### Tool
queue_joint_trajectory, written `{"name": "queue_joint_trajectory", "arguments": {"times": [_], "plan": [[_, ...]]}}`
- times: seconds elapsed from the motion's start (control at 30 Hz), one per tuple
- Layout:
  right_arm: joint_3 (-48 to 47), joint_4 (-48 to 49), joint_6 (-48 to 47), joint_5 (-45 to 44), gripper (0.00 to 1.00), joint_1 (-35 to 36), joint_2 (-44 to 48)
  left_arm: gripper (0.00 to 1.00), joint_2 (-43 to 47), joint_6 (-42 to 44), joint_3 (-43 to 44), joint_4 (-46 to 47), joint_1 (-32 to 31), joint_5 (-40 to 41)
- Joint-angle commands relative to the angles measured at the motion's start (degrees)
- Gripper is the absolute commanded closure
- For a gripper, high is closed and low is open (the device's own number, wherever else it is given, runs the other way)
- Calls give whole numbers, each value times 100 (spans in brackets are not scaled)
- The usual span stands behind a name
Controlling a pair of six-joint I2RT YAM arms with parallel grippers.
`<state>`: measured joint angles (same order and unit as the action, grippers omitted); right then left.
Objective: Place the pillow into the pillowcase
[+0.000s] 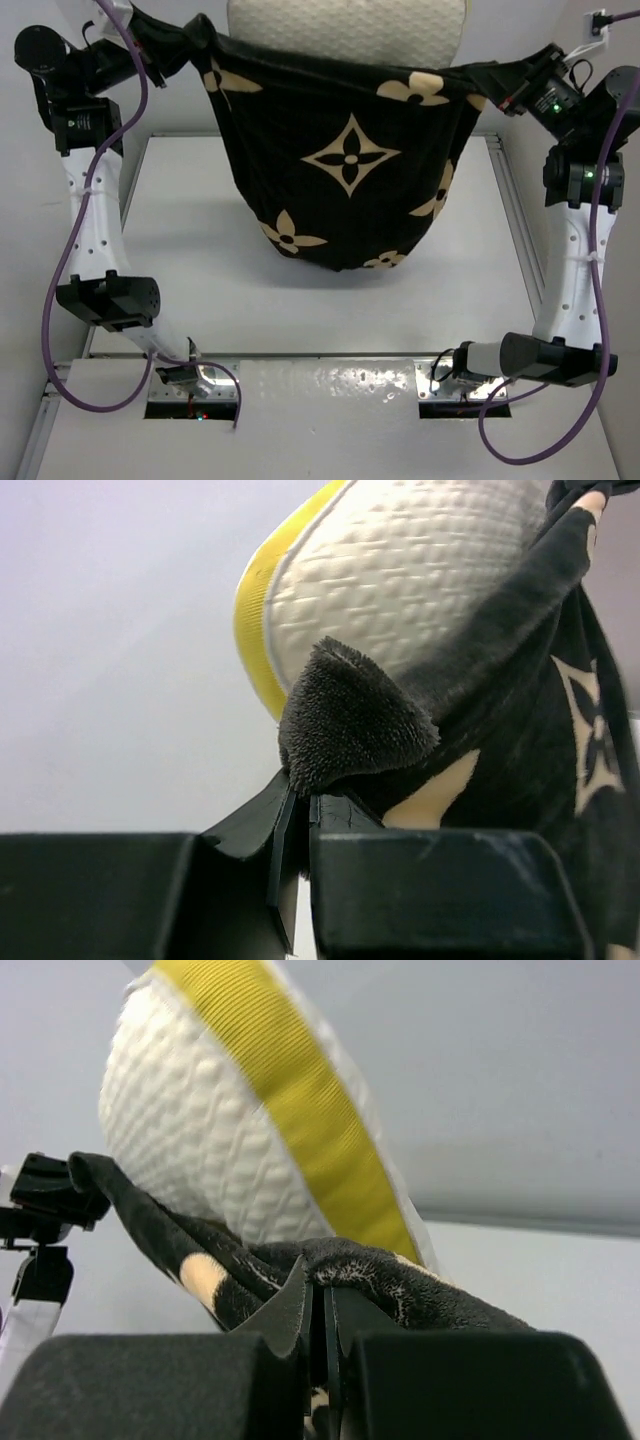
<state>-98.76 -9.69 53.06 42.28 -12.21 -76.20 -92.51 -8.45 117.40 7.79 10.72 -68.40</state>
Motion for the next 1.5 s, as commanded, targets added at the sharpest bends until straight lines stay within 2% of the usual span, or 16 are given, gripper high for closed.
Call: {"name": "queue_joint_trajectory", "arguments": {"times": [0.0, 0.1, 0.27, 0.37, 0.47, 0.53, 0.63, 0.83, 0.93, 1.0, 1.07, 1.13, 1.23, 1.3, 1.4, 1.47], "plan": [[-452, 810, -94, -510, 100, -133, 53, 100, -56, -490, 862, 1179, 307, 608], [-197, 1178, 81, -633, 100, -142, 246, 100, -74, -1052, 942, 1987, 448, 714], [-1373, 1074, -23, -783, 100, -142, -228, 100, -548, -1176, 2234, 2139, 685, 1154], [-920, 1259, 38, -765, 100, -133, 34, 100, -163, -1265, 1437, 2182, 625, 812], [495, 1776, 152, -748, 100, -124, 412, 100, 171, -1168, 541, 2523, 589, 819], [149, 1691, 240, -783, 100, -220, 309, 100, -3, -1150, 887, 2500, 694, 1021], [-836, 1234, 21, -748, 100, -256, -17, 100, -583, -1167, 2320, 2034, 730, 1119], [990, 1366, -6, -774, 100, -142, 537, 100, 277, -53, -42, 1287, 334, 1091], [-296, 692, -146, -634, 100, -194, -103, 100, -343, -182, 1306, 1189, 474, 1451], [-1958, 452, -322, -660, 100, -186, -481, 100, -723, -664, 2595, 1469, 676, 1575], [-2744, 713, 44, -651, 100, -290, -764, 100, -831, -868, 2840, 2005, 895, 1821], [-2510, 1116, 178, -642, 100, -388, -433, 100, -368, -817, 2237, 2182, 993, 1813], [-84, 1809, 222, -721, 100, -335, 444, 100, 344, -291, 885, 1589, 994, 1357], [610, 1945, 398, -792, 100, -300, 580, 100, 671, 200, 16, 1052, 836, 1487], [238, 1647, 459, -634, 100, -300, 55, 100, 446, 510, 192, 733, 747, 1723], [-1455, 1462, 713, -581, 100, -309, -689, 100, 77, 345, 964, 829, 887, 2057]]}}
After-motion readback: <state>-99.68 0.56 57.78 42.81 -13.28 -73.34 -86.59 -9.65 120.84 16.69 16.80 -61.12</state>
